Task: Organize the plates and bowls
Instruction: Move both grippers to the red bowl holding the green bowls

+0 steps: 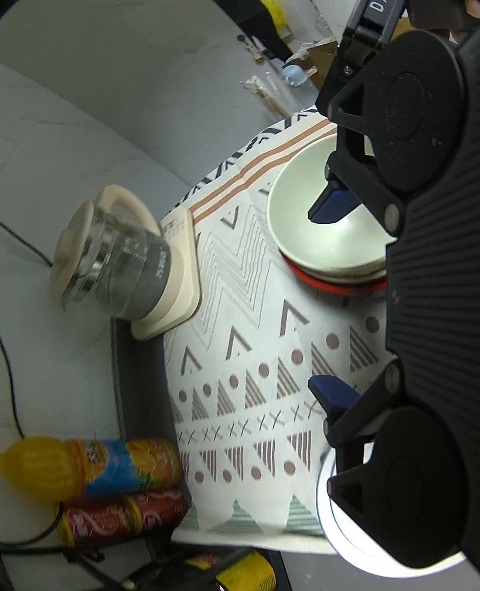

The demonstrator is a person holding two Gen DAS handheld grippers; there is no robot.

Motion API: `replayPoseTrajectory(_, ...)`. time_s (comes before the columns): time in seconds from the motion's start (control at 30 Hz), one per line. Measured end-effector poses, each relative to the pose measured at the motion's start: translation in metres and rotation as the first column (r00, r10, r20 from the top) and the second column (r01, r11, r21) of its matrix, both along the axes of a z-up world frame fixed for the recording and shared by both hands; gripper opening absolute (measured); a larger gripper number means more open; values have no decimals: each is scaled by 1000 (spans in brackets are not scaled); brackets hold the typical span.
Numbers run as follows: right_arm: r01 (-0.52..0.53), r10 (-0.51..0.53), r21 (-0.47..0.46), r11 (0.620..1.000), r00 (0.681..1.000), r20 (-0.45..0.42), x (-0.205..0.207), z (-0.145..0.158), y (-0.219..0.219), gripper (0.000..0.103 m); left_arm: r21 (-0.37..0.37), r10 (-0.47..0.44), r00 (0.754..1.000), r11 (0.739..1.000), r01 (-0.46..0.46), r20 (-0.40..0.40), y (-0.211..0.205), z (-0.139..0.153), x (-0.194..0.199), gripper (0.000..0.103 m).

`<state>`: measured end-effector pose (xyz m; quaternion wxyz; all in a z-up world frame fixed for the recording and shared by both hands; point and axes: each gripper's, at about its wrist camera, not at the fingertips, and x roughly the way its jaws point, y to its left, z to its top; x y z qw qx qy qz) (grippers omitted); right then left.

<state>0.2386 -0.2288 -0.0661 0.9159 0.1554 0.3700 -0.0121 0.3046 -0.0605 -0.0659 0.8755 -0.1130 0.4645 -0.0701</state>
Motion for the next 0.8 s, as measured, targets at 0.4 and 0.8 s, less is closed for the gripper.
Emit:
replayPoseTrajectory(0.4, 70, -65, 38, 997, 990, -124, 10, -47, -19, 101, 11, -65, 990, 998, 67, -121, -18, -45, 23, 88)
replayPoseTrajectory(0.8, 65, -45, 85, 994, 974, -221, 29, -86, -17, 71, -16, -110, 974, 994, 109, -197, -24, -78, 39, 74)
